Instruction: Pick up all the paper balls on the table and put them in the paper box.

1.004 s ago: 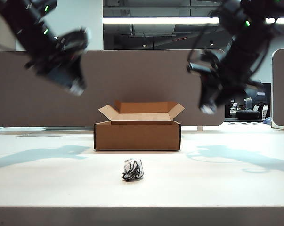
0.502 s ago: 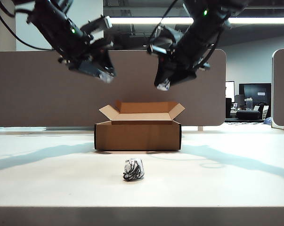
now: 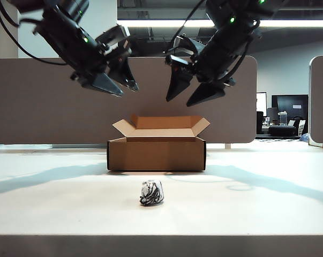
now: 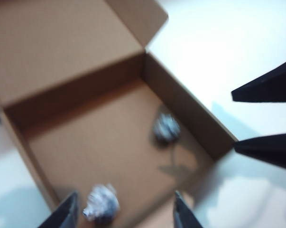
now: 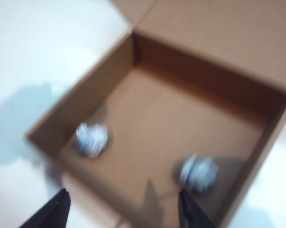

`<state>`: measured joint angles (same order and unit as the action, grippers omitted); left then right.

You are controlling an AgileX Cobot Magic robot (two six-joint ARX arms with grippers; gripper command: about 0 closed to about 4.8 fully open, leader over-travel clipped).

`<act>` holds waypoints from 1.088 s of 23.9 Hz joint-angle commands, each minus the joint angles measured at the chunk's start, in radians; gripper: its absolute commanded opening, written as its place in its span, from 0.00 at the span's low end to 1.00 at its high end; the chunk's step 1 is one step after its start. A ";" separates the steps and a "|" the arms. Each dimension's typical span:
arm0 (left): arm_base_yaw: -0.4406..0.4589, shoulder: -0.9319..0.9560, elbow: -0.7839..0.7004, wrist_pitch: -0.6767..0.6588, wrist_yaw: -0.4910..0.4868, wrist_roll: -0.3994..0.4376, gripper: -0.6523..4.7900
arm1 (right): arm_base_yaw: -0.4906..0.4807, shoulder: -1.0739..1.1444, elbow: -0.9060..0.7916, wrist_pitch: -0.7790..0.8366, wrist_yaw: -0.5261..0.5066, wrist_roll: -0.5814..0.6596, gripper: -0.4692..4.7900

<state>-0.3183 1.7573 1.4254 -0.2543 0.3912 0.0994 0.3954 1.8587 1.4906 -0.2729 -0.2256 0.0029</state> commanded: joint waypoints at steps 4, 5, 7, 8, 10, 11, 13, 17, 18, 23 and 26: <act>-0.002 -0.138 0.005 -0.391 -0.008 0.001 0.57 | 0.020 -0.076 0.008 -0.352 -0.068 0.003 0.69; -0.002 -0.156 0.003 -0.432 -0.021 0.004 0.57 | 0.033 -0.077 0.008 -0.392 -0.077 -0.003 0.69; -0.002 -0.207 -0.016 -0.492 -0.040 0.027 0.56 | 0.060 -0.080 0.008 -0.454 -0.079 -0.026 0.69; -0.002 -0.236 -0.030 -0.501 -0.040 0.033 0.56 | 0.074 -0.080 0.007 -0.478 -0.074 -0.038 0.69; -0.002 -0.354 -0.095 -0.500 -0.040 0.031 0.55 | 0.126 -0.080 0.005 -0.516 -0.019 -0.051 0.69; -0.002 -0.389 -0.113 -0.503 -0.042 0.031 0.54 | 0.146 -0.080 0.003 -0.521 0.013 -0.054 0.69; -0.002 -0.504 -0.161 -0.537 -0.066 0.020 0.51 | 0.204 -0.080 0.004 -0.559 0.083 -0.053 0.69; -0.002 -0.669 -0.224 -0.600 -0.082 0.015 0.51 | 0.295 -0.080 0.003 -0.632 0.217 -0.053 0.69; -0.002 -0.705 -0.237 -0.610 -0.100 0.012 0.51 | 0.318 -0.080 0.003 -0.640 0.242 -0.053 0.69; -0.001 -0.910 -0.261 -0.725 -0.197 0.013 0.51 | 0.443 -0.066 0.003 -0.639 0.320 -0.032 0.69; -0.001 -0.986 -0.261 -0.773 -0.209 0.016 0.51 | 0.476 -0.038 0.003 -0.643 0.389 -0.017 0.69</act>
<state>-0.3199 0.8009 1.1625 -0.9993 0.1925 0.1146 0.8604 1.8084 1.4921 -0.9157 0.1219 -0.0319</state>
